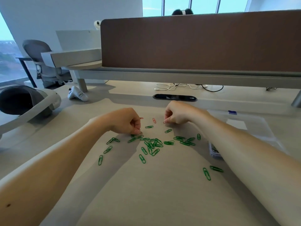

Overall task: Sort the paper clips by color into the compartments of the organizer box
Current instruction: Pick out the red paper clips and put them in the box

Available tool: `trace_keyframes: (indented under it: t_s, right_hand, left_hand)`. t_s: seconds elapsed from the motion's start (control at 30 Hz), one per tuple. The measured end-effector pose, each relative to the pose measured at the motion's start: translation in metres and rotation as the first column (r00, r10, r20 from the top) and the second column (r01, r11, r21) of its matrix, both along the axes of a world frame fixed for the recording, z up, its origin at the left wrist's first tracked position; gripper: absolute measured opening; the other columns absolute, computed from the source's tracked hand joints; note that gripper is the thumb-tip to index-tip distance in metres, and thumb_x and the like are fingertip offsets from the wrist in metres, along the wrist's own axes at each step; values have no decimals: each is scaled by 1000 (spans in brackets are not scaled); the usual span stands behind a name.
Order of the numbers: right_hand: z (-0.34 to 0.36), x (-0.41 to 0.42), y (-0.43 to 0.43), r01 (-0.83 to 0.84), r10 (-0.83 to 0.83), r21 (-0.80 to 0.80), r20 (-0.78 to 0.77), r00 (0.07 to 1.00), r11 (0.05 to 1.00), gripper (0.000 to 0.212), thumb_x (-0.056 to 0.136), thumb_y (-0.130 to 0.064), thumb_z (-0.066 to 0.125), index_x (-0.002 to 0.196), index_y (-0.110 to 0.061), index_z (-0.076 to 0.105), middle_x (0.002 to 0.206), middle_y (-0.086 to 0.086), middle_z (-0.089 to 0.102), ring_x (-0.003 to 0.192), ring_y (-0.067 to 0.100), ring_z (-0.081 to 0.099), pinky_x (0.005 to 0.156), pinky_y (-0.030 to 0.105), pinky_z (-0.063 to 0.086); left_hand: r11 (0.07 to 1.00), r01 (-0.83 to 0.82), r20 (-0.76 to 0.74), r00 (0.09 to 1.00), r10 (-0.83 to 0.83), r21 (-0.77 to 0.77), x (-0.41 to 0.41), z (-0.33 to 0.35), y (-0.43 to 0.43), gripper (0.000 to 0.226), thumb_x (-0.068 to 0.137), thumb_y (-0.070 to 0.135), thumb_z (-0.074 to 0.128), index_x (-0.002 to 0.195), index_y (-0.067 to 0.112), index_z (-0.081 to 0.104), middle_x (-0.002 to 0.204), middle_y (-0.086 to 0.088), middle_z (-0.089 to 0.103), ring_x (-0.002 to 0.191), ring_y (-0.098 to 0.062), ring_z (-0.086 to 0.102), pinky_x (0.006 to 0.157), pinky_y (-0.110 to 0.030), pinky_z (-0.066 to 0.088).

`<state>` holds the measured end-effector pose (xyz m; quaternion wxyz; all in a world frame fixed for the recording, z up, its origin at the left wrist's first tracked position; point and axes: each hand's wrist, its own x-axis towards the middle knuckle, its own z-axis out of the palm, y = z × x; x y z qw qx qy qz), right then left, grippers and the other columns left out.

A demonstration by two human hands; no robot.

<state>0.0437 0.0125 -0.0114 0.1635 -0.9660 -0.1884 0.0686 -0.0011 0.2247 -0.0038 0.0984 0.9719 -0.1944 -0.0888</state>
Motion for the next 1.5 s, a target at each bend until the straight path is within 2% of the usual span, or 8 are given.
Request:
trace_keyframes:
  t_s: [0.27, 0.43, 0.67, 0.9, 1.13, 1.3, 1.4, 1.5]
  right_hand:
    - [10, 12, 19, 102, -94, 216, -47, 994, 971, 8, 84, -19, 74, 88, -12, 75, 85, 6, 73, 70, 12, 65, 61, 22, 55]
    - [-2, 17, 36, 132, -122, 147, -77, 990, 980, 19, 77, -25, 80, 88, -9, 76, 81, 5, 72, 77, 18, 68, 68, 29, 57]
    - [-9, 19, 52, 78, -78, 13, 22, 997, 997, 18, 83, -25, 74, 91, -9, 75, 89, 5, 72, 87, 22, 67, 81, 37, 57]
    - [-7, 18, 48, 28, -29, 22, 44, 999, 999, 7, 83, -18, 72, 87, -13, 74, 88, 1, 70, 87, 19, 64, 73, 30, 52]
    - [-4, 18, 36, 15, -18, 53, 59, 998, 998, 5, 84, -20, 73, 83, -16, 74, 83, -1, 68, 82, 15, 63, 66, 26, 46]
    - [-1, 7, 20, 7, -12, 68, 65, 998, 998, 5, 84, -20, 72, 82, -15, 74, 86, 0, 70, 83, 14, 63, 69, 29, 52]
    - [7, -8, 0, 9, -16, 114, 68, 998, 993, 7, 86, -18, 70, 88, -12, 74, 83, -3, 67, 79, 10, 60, 60, 21, 45]
    - [21, -27, -30, 36, -48, 117, 95, 994, 993, 6, 87, -20, 69, 86, -15, 72, 82, -5, 65, 74, 9, 58, 58, 21, 43]
  left_hand:
    - [972, -114, 89, 987, 135, -208, 20, 11, 22, 12, 82, 9, 71, 90, 17, 71, 80, 2, 71, 74, -10, 66, 73, -20, 52]
    - [990, -75, 131, 987, 91, -122, 30, -5, 24, 18, 75, 22, 79, 92, 23, 73, 79, 5, 68, 72, -10, 60, 74, -22, 50]
    - [1000, -6, 147, 989, 8, -11, 39, -13, 17, 8, 81, 26, 74, 87, 22, 73, 77, 14, 63, 73, -4, 56, 72, -19, 42]
    - [996, -40, 277, 959, 61, -83, 52, -23, 15, 5, 79, 24, 76, 80, 21, 71, 100, 3, 67, 85, -14, 60, 82, -31, 51]
    - [995, -87, 233, 968, 97, -52, 58, -21, -5, 6, 82, 16, 72, 79, 16, 67, 76, 6, 61, 76, -14, 56, 70, -22, 42]
    - [996, -85, 183, 980, 76, 38, 55, -14, -11, 8, 84, 15, 70, 79, 15, 63, 74, 6, 57, 72, -13, 51, 68, -22, 39]
    - [998, -55, 177, 983, 56, -10, 45, -8, -20, 13, 84, 13, 69, 76, 18, 59, 72, 8, 55, 72, -14, 51, 68, -22, 38]
    - [993, 19, 182, 983, 2, -117, 30, 5, -48, 12, 85, 10, 67, 78, 17, 60, 75, 4, 61, 72, -14, 57, 71, -25, 46]
